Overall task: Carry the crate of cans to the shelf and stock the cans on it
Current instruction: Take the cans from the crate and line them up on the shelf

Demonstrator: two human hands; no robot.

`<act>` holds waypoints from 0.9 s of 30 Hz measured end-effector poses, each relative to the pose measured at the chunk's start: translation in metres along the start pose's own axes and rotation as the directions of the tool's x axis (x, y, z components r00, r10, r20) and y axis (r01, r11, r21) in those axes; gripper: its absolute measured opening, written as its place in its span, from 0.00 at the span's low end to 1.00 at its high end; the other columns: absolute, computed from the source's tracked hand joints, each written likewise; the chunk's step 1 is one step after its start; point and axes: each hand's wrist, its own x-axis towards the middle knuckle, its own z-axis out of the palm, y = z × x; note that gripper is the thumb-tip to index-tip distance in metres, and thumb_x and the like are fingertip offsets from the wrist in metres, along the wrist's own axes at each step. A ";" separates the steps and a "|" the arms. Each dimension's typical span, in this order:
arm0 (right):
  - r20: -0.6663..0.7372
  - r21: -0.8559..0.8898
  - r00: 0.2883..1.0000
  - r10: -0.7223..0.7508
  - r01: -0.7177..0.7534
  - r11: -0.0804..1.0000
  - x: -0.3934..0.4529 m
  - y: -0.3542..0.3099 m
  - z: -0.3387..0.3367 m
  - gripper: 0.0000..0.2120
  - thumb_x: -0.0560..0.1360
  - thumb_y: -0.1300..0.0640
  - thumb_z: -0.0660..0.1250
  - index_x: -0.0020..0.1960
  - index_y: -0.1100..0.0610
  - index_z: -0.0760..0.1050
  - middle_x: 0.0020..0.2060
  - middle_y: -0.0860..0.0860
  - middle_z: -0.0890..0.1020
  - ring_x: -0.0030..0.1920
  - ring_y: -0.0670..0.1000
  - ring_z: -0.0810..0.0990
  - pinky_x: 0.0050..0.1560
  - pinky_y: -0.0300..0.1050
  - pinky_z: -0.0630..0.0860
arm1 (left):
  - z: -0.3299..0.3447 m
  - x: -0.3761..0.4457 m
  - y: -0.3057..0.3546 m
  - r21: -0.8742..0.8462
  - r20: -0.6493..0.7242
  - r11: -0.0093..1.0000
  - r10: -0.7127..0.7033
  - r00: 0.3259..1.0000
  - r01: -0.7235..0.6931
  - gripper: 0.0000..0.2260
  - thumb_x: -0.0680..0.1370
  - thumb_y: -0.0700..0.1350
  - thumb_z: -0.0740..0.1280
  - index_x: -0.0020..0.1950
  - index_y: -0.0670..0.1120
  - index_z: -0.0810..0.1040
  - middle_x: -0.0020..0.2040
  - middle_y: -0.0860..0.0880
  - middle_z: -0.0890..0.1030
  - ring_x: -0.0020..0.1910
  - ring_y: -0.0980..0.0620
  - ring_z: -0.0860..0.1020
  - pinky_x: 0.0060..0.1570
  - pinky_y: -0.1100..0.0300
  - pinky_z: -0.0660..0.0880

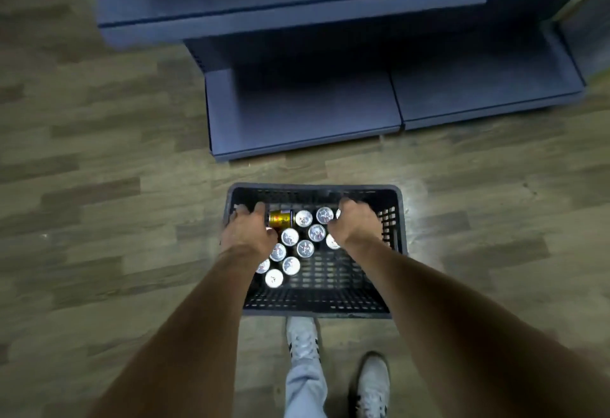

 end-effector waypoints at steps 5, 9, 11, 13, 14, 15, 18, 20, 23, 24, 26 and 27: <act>0.121 0.016 0.990 0.065 -0.068 0.998 0.038 0.023 0.079 0.16 0.77 0.55 0.64 0.63 0.56 0.74 0.59 0.57 0.78 0.60 0.59 0.78 0.58 0.52 0.77 | 0.067 0.048 -0.015 -0.016 0.073 1.000 0.004 0.997 -0.003 0.19 0.76 0.51 0.65 0.66 0.50 0.72 0.60 0.41 0.77 0.58 0.40 0.77 0.55 0.50 0.75; 0.185 0.040 0.978 0.100 -0.110 0.993 0.068 0.033 0.128 0.15 0.77 0.55 0.63 0.63 0.57 0.74 0.60 0.57 0.78 0.61 0.59 0.78 0.59 0.52 0.77 | 0.103 0.090 -0.024 -0.005 0.098 1.000 -0.024 0.995 0.025 0.18 0.77 0.51 0.64 0.66 0.50 0.73 0.58 0.43 0.80 0.56 0.41 0.78 0.49 0.53 0.73; 0.202 0.040 0.974 0.106 -0.116 0.992 0.083 0.032 0.150 0.16 0.78 0.53 0.63 0.63 0.57 0.74 0.59 0.58 0.79 0.60 0.59 0.78 0.59 0.52 0.77 | 0.120 0.113 -0.030 -0.023 0.119 0.998 -0.048 0.992 0.052 0.17 0.77 0.51 0.63 0.65 0.49 0.73 0.57 0.42 0.80 0.55 0.40 0.78 0.49 0.54 0.74; 0.200 0.038 0.975 0.092 -0.101 0.994 0.100 0.029 0.169 0.17 0.76 0.51 0.65 0.63 0.56 0.75 0.60 0.57 0.79 0.60 0.58 0.77 0.58 0.51 0.76 | 0.135 0.141 -0.035 -0.040 0.141 0.996 -0.077 0.987 0.083 0.16 0.77 0.51 0.63 0.63 0.48 0.74 0.56 0.42 0.80 0.54 0.40 0.78 0.49 0.54 0.74; 0.201 0.044 0.976 0.083 -0.094 0.995 0.111 0.026 0.175 0.18 0.76 0.52 0.65 0.64 0.56 0.74 0.61 0.57 0.78 0.61 0.59 0.77 0.59 0.51 0.75 | 0.141 0.156 -0.035 -0.036 0.151 0.994 -0.094 0.984 0.101 0.15 0.77 0.52 0.63 0.61 0.47 0.75 0.54 0.42 0.80 0.51 0.41 0.78 0.48 0.55 0.74; 0.199 0.050 0.977 0.078 -0.090 0.995 0.123 0.024 0.180 0.19 0.76 0.53 0.65 0.66 0.57 0.73 0.62 0.58 0.77 0.62 0.59 0.76 0.60 0.52 0.75 | 0.148 0.172 -0.032 -0.029 0.156 0.994 -0.104 0.982 0.109 0.14 0.78 0.52 0.63 0.59 0.45 0.76 0.51 0.43 0.79 0.48 0.42 0.77 0.46 0.55 0.74; 0.141 0.031 0.988 0.055 -0.060 0.998 0.160 0.026 0.189 0.22 0.77 0.56 0.64 0.70 0.57 0.68 0.66 0.59 0.72 0.67 0.60 0.71 0.63 0.53 0.72 | 0.175 0.213 -0.015 -0.025 0.164 0.994 -0.098 0.982 0.103 0.15 0.79 0.52 0.62 0.60 0.43 0.76 0.51 0.41 0.80 0.48 0.42 0.78 0.45 0.55 0.72; 0.083 -0.003 0.996 0.025 -0.025 1.000 0.181 0.029 0.197 0.23 0.76 0.57 0.64 0.71 0.57 0.67 0.68 0.59 0.70 0.68 0.60 0.69 0.65 0.53 0.70 | 0.192 0.234 -0.001 -0.030 0.154 0.996 -0.084 0.985 0.090 0.17 0.79 0.52 0.62 0.63 0.44 0.75 0.58 0.39 0.79 0.55 0.40 0.78 0.47 0.55 0.71; 0.011 -0.012 1.000 0.024 -0.023 1.000 0.207 0.033 0.214 0.24 0.76 0.56 0.64 0.71 0.57 0.68 0.70 0.60 0.68 0.70 0.61 0.67 0.68 0.54 0.66 | 0.214 0.264 0.014 -0.057 0.125 0.992 -0.103 0.987 0.110 0.19 0.79 0.54 0.61 0.65 0.44 0.75 0.64 0.38 0.77 0.62 0.39 0.76 0.54 0.53 0.73; -0.020 -0.008 0.999 0.034 -0.034 0.999 0.212 0.036 0.222 0.24 0.75 0.56 0.64 0.70 0.56 0.68 0.69 0.59 0.68 0.69 0.61 0.67 0.68 0.54 0.65 | 0.223 0.272 0.019 -0.062 0.129 0.990 -0.121 0.984 0.130 0.20 0.79 0.54 0.61 0.66 0.44 0.74 0.65 0.38 0.76 0.64 0.39 0.75 0.58 0.52 0.73; -0.066 -0.023 0.996 0.053 -0.054 0.998 0.217 0.045 0.240 0.24 0.73 0.58 0.64 0.69 0.56 0.69 0.66 0.59 0.70 0.67 0.61 0.68 0.66 0.53 0.65 | 0.242 0.277 0.023 -0.068 0.150 0.984 -0.155 0.976 0.167 0.21 0.79 0.54 0.61 0.68 0.44 0.73 0.68 0.39 0.73 0.67 0.39 0.73 0.62 0.50 0.72; -0.086 -0.034 0.995 0.058 -0.061 0.998 0.217 0.049 0.250 0.24 0.72 0.58 0.64 0.68 0.56 0.69 0.64 0.59 0.72 0.66 0.61 0.68 0.65 0.54 0.65 | 0.250 0.277 0.024 -0.071 0.160 0.981 -0.166 0.973 0.179 0.22 0.79 0.54 0.60 0.69 0.44 0.71 0.69 0.38 0.72 0.68 0.39 0.72 0.62 0.49 0.71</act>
